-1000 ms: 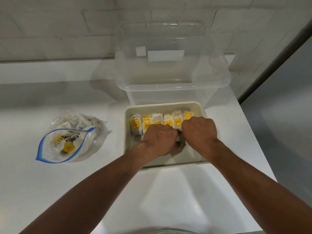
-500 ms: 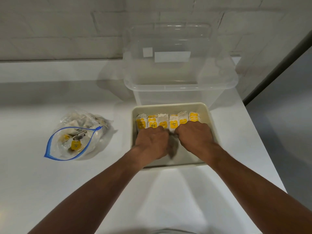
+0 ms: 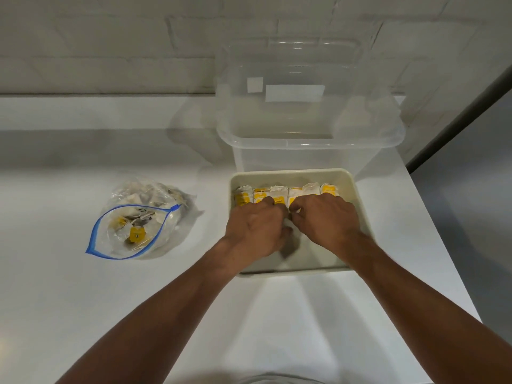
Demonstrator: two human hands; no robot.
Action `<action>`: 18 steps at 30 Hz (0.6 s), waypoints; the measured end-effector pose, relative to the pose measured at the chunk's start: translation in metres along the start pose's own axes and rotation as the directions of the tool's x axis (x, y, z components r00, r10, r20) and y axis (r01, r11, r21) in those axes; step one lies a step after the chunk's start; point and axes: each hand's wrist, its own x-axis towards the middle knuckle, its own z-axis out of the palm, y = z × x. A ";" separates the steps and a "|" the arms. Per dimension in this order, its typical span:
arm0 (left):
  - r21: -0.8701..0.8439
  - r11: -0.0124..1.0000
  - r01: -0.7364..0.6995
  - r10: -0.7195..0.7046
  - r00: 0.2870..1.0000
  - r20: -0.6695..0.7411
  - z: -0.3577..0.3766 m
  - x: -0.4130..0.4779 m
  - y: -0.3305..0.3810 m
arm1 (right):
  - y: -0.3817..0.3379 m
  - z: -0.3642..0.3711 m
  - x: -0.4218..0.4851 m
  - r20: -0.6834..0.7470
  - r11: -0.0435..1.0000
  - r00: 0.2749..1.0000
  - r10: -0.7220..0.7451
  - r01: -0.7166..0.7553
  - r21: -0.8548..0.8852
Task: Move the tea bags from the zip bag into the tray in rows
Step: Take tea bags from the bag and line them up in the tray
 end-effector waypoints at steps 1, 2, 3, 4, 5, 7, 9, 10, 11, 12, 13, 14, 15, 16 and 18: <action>-0.009 1.000 0.010 -0.010 1.000 -0.021 -0.003 -0.003 -0.001 | -0.004 -0.002 0.000 0.000 1.000 1.000 0.015 -0.015 0.026; -0.021 1.000 0.017 -0.018 0.999 -0.042 -0.006 -0.006 -0.003 | -0.007 -0.004 0.000 -0.004 0.999 1.000 0.027 -0.027 0.040; -0.033 0.999 0.023 -0.025 0.998 -0.058 -0.007 -0.009 -0.005 | -0.010 -0.005 -0.001 -0.010 0.998 0.999 0.035 -0.035 0.045; -0.048 0.998 0.030 -0.033 0.997 -0.067 -0.009 -0.011 -0.008 | -0.012 -0.007 -0.002 -0.018 0.998 0.999 0.042 -0.041 0.042; -0.064 0.997 0.036 -0.041 0.996 -0.074 -0.010 -0.013 -0.011 | -0.014 -0.007 -0.004 -0.028 0.998 0.999 0.045 -0.044 0.043; -0.096 0.994 0.049 -0.058 0.994 -0.096 -0.013 -0.019 -0.021 | -0.018 -0.007 -0.007 -0.043 0.995 0.998 0.048 -0.045 0.086; -0.148 0.987 0.069 -0.087 0.988 -0.125 -0.018 -0.027 -0.032 | -0.022 -0.008 -0.010 -0.030 0.976 0.999 0.040 -0.033 0.217; -0.182 0.980 0.077 -0.103 0.985 -0.139 -0.020 -0.033 -0.038 | -0.025 -0.009 -0.012 -0.012 0.945 1.000 0.024 -0.018 0.328; -0.217 0.973 0.084 -0.118 0.982 -0.150 -0.022 -0.039 -0.044 | -0.030 -0.010 -0.014 0.001 0.895 1.000 0.004 -0.004 0.446; -0.249 0.964 0.089 -0.131 0.979 -0.157 -0.024 -0.047 -0.051 | -0.036 -0.012 -0.017 0.005 0.838 1.000 -0.012 0.007 0.545; -0.280 0.955 0.095 -0.145 0.976 -0.165 -0.026 -0.055 -0.058 | -0.043 -0.014 -0.021 0.007 0.785 1.000 -0.018 0.010 0.619; -0.312 0.945 0.101 -0.162 0.971 -0.177 -0.026 -0.063 -0.066 | -0.050 -0.016 -0.025 0.008 0.740 1.000 -0.021 0.010 0.672; -0.343 0.933 0.110 -0.182 0.965 -0.188 -0.026 -0.071 -0.074 | -0.057 -0.018 -0.029 0.011 0.707 1.000 -0.023 0.008 0.707; -0.369 0.922 0.118 -0.202 0.960 -0.196 -0.025 -0.080 -0.081 | -0.065 -0.019 -0.032 0.013 0.689 1.000 -0.024 0.007 0.725; -0.404 0.906 0.130 -0.229 0.951 -0.207 -0.021 -0.095 -0.094 | -0.081 -0.020 -0.036 0.021 0.676 1.000 -0.018 -0.004 0.737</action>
